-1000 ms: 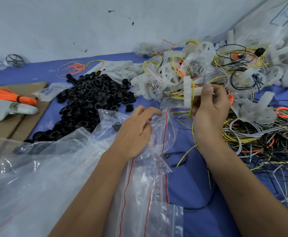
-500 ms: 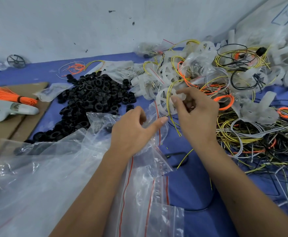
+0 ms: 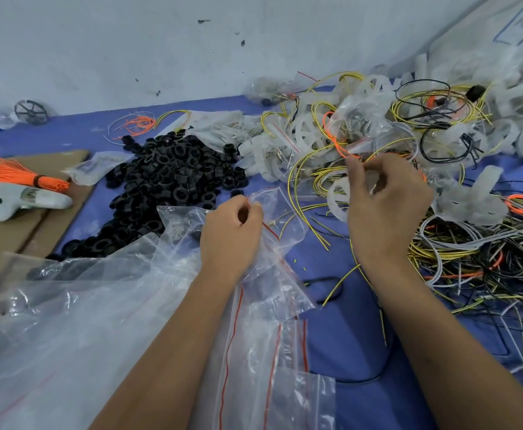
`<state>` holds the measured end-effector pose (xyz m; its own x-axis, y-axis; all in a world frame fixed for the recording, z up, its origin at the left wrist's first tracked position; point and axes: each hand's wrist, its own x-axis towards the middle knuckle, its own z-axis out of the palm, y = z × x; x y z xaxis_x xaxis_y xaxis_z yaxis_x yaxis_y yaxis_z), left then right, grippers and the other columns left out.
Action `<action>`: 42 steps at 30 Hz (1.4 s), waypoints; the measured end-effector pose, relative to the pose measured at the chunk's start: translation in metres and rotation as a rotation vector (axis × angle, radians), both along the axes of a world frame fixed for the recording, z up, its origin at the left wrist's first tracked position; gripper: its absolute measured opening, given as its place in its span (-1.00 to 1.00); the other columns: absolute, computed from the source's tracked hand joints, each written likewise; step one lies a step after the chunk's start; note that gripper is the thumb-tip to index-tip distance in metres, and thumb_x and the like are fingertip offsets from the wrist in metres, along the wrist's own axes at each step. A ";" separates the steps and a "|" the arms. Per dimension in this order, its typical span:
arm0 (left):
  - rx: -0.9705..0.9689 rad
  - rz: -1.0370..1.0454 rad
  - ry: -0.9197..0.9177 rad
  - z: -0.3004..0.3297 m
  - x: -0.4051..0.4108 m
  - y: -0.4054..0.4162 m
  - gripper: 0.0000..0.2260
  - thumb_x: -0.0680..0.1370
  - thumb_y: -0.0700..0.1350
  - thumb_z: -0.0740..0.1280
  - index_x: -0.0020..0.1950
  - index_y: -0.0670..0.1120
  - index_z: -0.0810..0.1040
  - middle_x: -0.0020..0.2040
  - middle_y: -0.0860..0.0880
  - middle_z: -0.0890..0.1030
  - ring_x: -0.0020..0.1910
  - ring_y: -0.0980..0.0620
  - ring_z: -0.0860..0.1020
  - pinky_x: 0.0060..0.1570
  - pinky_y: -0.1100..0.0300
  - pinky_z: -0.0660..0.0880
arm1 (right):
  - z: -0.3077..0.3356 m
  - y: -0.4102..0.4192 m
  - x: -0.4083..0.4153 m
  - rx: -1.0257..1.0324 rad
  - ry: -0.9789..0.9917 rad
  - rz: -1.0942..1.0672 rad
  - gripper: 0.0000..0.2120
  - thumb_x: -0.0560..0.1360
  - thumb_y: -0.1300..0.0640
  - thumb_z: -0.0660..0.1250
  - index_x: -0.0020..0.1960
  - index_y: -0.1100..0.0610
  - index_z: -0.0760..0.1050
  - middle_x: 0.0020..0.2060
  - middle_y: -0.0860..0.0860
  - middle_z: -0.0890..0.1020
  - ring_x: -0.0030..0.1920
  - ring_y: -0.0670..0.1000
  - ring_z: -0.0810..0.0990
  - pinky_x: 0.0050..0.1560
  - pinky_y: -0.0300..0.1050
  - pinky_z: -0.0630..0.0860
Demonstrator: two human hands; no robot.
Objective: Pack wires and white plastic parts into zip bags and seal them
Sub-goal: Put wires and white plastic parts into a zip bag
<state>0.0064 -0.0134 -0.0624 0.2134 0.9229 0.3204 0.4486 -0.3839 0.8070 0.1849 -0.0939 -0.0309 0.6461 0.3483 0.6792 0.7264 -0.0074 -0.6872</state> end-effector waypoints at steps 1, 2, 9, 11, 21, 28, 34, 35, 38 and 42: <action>-0.009 0.003 -0.020 0.000 0.000 0.000 -0.60 0.65 -0.05 0.28 -0.35 -0.01 0.22 -0.46 0.08 0.27 -0.41 0.07 0.22 -0.34 0.12 0.16 | 0.003 0.000 -0.002 0.110 0.071 0.056 -0.74 0.58 -0.07 0.39 -0.18 0.08 0.55 -0.34 -0.04 0.53 -0.29 0.00 0.47 -0.24 -0.12 0.33; -0.014 0.005 -0.044 0.001 0.001 0.000 -0.61 0.64 -0.07 0.28 -0.35 -0.02 0.23 -0.46 0.08 0.27 -0.40 0.07 0.22 -0.33 0.12 0.17 | 0.006 0.001 -0.006 0.197 0.168 0.132 -0.75 0.58 -0.06 0.39 -0.20 0.05 0.53 -0.38 -0.06 0.50 -0.33 -0.01 0.45 -0.28 -0.08 0.38; 0.176 -0.043 -0.261 0.015 0.001 -0.010 -0.72 0.60 -0.17 0.26 -0.27 -0.21 0.31 -0.38 -0.06 0.30 -0.37 0.11 0.25 -0.33 0.14 0.23 | 0.007 0.012 -0.031 0.214 0.888 0.875 -0.85 0.62 0.23 0.32 -0.12 0.19 0.56 -0.32 0.06 0.66 -0.35 0.01 0.68 -0.32 -0.19 0.62; 0.257 -0.045 -0.289 0.017 0.000 -0.011 -0.74 0.61 -0.23 0.26 -0.26 -0.22 0.33 -0.37 -0.08 0.33 -0.36 0.08 0.26 -0.35 0.11 0.24 | 0.002 0.012 -0.033 0.105 0.867 0.873 -0.88 0.60 0.23 0.36 -0.11 0.20 0.59 -0.35 0.07 0.67 -0.36 0.01 0.68 -0.37 -0.20 0.59; 0.519 -0.120 -0.183 0.017 0.001 -0.010 -0.89 0.60 -0.23 0.29 -0.13 -0.20 0.50 -0.05 -0.04 0.53 -0.02 -0.06 0.49 -0.02 0.05 0.44 | -0.004 0.006 -0.035 -0.237 0.302 0.705 -0.87 0.42 0.28 0.56 -0.10 0.24 0.62 -0.35 0.12 0.67 -0.39 0.12 0.66 -0.41 0.02 0.65; 0.626 -0.177 -0.100 0.014 0.003 -0.013 -0.89 0.64 -0.17 0.29 -0.02 -0.16 0.59 0.07 0.03 0.65 0.12 0.01 0.58 0.14 -0.08 0.47 | -0.004 0.005 -0.038 -0.337 0.061 0.760 -0.96 0.49 0.31 0.45 -0.12 0.27 0.61 -0.38 0.08 0.65 -0.41 0.11 0.64 -0.36 0.08 0.59; 0.746 -0.292 -0.132 0.015 0.012 -0.017 -0.89 0.62 -0.22 0.28 0.01 -0.18 0.60 0.16 -0.04 0.66 0.30 -0.05 0.56 0.34 -0.11 0.42 | -0.009 0.012 -0.047 -0.192 0.561 0.830 -0.84 0.43 0.22 0.40 -0.21 0.32 0.50 -0.51 0.08 0.54 -0.58 -0.02 0.47 -0.48 -0.16 0.38; 0.744 -0.309 -0.131 0.014 0.014 -0.018 -0.88 0.62 -0.23 0.28 0.02 -0.19 0.61 0.17 -0.07 0.67 0.33 -0.06 0.55 0.35 -0.14 0.41 | -0.010 0.013 -0.048 -0.170 0.607 0.823 -0.80 0.40 0.18 0.39 -0.20 0.34 0.50 -0.50 0.07 0.52 -0.53 -0.03 0.44 -0.46 -0.19 0.35; 0.700 -0.354 -0.105 0.014 0.017 -0.024 -0.85 0.62 -0.25 0.29 0.05 -0.25 0.65 0.21 -0.10 0.67 0.38 -0.07 0.53 0.38 -0.11 0.40 | -0.011 0.013 -0.054 -0.126 0.665 0.818 -0.86 0.38 0.22 0.37 -0.19 0.32 0.55 -0.41 0.05 0.57 -0.35 -0.04 0.48 -0.35 -0.10 0.43; 0.713 -0.363 -0.105 0.014 0.019 -0.028 -0.86 0.62 -0.27 0.29 0.06 -0.25 0.64 0.26 -0.13 0.66 0.38 -0.08 0.54 0.38 -0.12 0.42 | -0.011 0.009 -0.061 -0.097 0.810 1.062 -0.85 0.42 0.26 0.30 -0.17 0.14 0.64 -0.20 0.07 0.69 -0.11 0.02 0.64 -0.06 -0.02 0.60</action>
<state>0.0256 -0.0416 -0.0480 0.3969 0.3677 0.8410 0.1320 -0.9296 0.3441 0.1243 -0.0848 -0.0419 0.2399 0.9538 0.1808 -0.1987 0.2305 -0.9526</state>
